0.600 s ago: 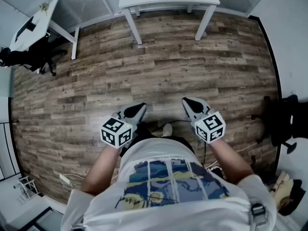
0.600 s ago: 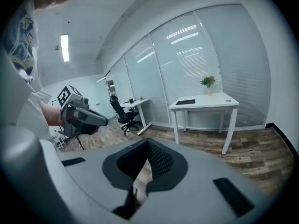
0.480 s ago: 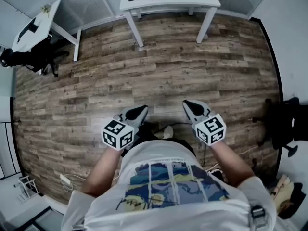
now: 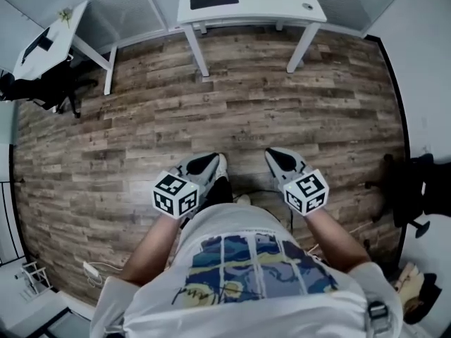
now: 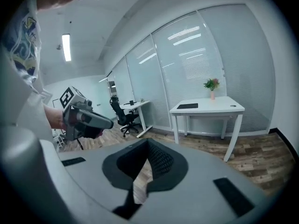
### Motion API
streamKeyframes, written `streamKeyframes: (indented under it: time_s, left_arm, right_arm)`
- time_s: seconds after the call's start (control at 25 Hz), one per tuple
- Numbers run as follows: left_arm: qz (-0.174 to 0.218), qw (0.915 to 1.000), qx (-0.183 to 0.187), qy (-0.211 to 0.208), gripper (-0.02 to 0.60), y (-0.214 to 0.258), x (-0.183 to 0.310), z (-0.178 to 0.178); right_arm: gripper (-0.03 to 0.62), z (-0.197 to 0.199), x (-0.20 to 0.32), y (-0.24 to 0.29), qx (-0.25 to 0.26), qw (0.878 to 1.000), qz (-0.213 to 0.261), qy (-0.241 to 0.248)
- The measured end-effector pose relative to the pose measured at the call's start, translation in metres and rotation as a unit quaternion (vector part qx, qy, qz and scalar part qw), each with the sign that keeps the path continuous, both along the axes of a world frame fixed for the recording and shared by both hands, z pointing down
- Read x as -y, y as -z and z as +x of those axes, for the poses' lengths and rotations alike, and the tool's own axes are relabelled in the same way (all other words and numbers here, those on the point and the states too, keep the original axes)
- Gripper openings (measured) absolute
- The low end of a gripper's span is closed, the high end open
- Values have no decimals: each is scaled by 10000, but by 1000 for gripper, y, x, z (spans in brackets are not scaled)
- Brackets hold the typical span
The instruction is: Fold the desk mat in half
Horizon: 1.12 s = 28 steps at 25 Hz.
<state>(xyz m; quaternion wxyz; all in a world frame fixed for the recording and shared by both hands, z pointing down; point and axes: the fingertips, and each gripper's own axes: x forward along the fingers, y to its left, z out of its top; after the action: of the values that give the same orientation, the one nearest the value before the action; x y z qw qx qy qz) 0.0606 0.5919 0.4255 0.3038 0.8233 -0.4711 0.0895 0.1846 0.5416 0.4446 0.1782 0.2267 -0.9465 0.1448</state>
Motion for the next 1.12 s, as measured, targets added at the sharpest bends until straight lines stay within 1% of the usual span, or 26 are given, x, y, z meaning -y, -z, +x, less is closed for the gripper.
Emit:
streamKeyframes:
  time_s: [0.2, 0.32, 0.4, 0.64, 0.72, 0.84, 1.0, 1.12]
  left_arm:
    - [59, 9999, -81, 58, 3, 1, 54, -38]
    - [145, 9999, -25, 54, 3, 3, 86, -63]
    - [176, 9998, -29, 57, 3, 3, 106, -81]
    - [208, 9996, -42, 178, 14, -7, 160, -136]
    - [167, 9996, -98, 228, 42, -10, 178, -145]
    - [199, 9991, -183, 323, 61, -10, 213, -153]
    - [232, 9982, -183, 531, 66, -16, 265, -161]
    - [220, 9970, -78, 741, 66, -20, 315, -168]
  right_arm:
    - [7, -33, 57, 9, -40, 9999, 142, -61]
    - [54, -58, 93, 10, -93, 9998, 159, -105]
    - [65, -78, 114, 11, -129, 9997, 182, -123]
    - [72, -128, 175, 15, -198, 9991, 328, -160]
    - [72, -136, 194, 17, -188, 9991, 309, -201]
    - [72, -142, 228, 16, -175, 9992, 309, -200]
    - [72, -147, 279, 5, -195, 9995, 177, -188]
    - [72, -151, 328, 2, -128, 9996, 240, 0]
